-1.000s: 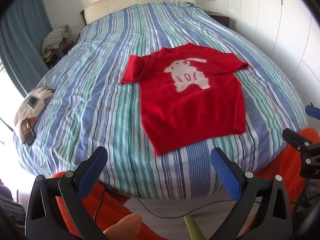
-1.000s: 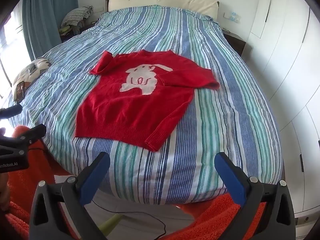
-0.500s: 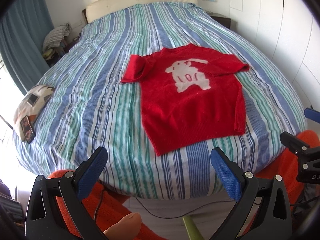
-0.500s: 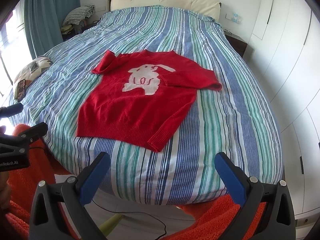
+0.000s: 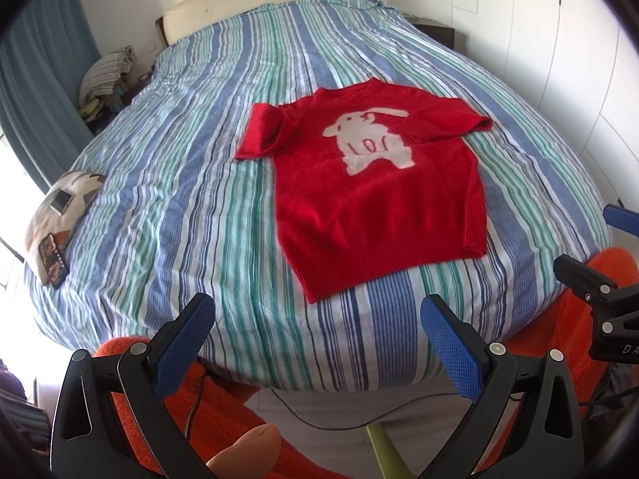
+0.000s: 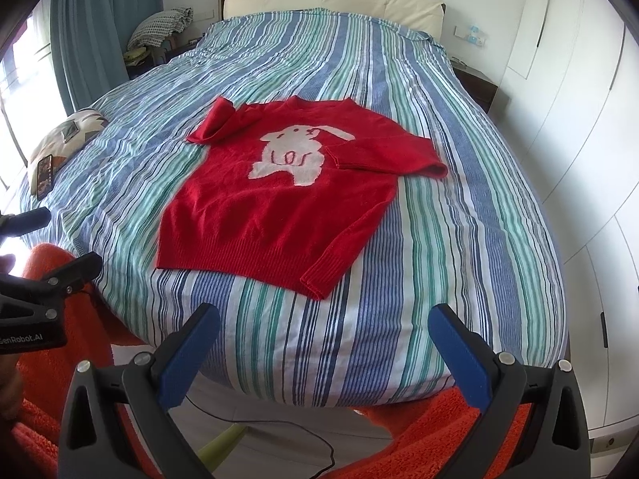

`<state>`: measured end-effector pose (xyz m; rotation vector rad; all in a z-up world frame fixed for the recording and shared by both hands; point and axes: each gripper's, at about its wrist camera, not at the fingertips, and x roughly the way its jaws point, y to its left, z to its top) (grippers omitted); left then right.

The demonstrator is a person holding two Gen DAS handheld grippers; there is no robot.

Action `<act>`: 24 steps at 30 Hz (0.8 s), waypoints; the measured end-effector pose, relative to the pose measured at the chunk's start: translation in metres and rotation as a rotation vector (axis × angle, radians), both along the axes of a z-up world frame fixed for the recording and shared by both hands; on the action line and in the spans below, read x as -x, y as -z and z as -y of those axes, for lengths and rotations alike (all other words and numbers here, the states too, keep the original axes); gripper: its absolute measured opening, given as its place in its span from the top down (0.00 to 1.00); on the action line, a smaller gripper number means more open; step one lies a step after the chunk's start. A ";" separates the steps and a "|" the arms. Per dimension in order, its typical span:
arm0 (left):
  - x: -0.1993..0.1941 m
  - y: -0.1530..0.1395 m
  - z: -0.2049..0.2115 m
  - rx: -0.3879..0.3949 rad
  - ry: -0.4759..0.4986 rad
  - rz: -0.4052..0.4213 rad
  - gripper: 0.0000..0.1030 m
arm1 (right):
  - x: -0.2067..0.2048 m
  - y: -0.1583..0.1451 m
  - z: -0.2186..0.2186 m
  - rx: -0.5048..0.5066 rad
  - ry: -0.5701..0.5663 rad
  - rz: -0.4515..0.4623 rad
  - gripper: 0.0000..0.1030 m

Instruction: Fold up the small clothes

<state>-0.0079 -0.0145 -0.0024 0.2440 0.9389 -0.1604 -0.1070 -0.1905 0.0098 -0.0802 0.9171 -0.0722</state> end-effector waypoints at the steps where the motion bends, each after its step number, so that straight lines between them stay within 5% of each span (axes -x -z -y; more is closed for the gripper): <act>1: 0.000 0.001 0.000 -0.001 0.000 -0.003 0.00 | 0.000 0.001 -0.001 0.000 -0.001 -0.002 0.00; 24: 0.005 0.000 0.000 -0.002 0.008 -0.004 0.00 | 0.002 0.002 -0.006 0.002 -0.015 -0.007 0.00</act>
